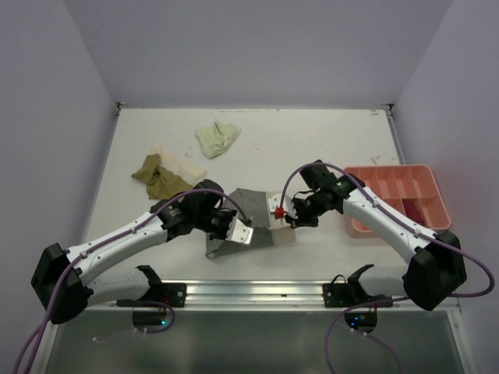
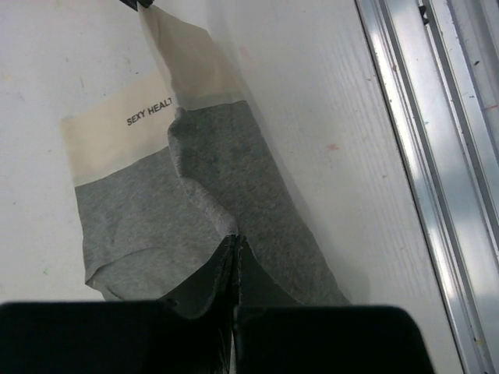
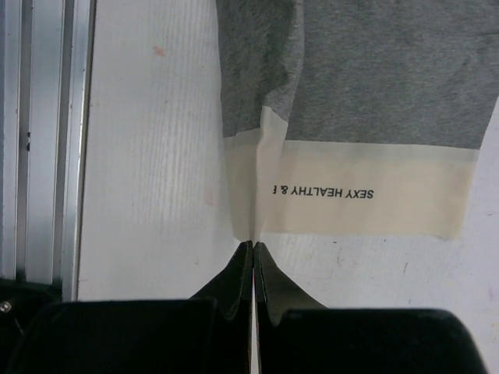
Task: Roll the underwear
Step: Fold the underwear
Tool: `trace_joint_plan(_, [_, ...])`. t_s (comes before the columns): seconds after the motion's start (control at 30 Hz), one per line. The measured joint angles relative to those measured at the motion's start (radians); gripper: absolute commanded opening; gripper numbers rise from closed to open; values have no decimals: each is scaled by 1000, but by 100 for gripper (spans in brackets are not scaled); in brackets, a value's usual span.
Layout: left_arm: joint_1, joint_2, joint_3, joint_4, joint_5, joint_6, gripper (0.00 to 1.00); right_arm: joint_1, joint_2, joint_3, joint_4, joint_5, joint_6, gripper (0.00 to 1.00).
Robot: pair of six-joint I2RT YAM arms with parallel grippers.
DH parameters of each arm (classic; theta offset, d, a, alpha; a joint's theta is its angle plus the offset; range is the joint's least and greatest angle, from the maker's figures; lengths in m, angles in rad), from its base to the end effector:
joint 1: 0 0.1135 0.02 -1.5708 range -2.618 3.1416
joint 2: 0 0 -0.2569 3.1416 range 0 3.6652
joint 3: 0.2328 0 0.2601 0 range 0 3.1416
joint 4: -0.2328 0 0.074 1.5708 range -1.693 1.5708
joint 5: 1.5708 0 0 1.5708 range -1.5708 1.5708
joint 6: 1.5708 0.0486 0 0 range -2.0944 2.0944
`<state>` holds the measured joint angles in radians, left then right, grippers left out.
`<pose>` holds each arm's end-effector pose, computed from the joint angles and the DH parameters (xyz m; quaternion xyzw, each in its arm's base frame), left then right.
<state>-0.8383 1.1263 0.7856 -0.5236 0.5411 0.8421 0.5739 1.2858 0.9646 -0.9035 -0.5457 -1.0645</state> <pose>0.1440 -0.1976 0.2295 0.7351 0.5345 -0.2501 0.3338 0.1929 0.1548 0.2284 -0.7247 0.6138 0.2172 0.2253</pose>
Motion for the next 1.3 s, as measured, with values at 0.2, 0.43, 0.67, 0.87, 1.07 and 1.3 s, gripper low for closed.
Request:
trace_joint_plan(0.2, [51,40,59,-17,11,45,0,-36,66,75,-7,-13,-6,0])
trace_joint_plan(0.43, [141,129,126,-36,39,112,0,-97,196,204,-14,-31,-29,0])
trace_joint_plan(0.67, [253,247,208,-40,61,193,0,-147,350,319,-29,-53,-60,0])
trace_joint_plan(0.87, [311,365,249,-32,70,232,0,-184,482,405,-30,-74,-70,0])
trace_joint_plan(1.07, [349,459,271,-3,74,243,0,-195,583,451,-22,-79,-72,0])
trace_joint_plan(1.3, [367,497,308,9,75,248,0,-212,640,486,-16,-102,-73,0])
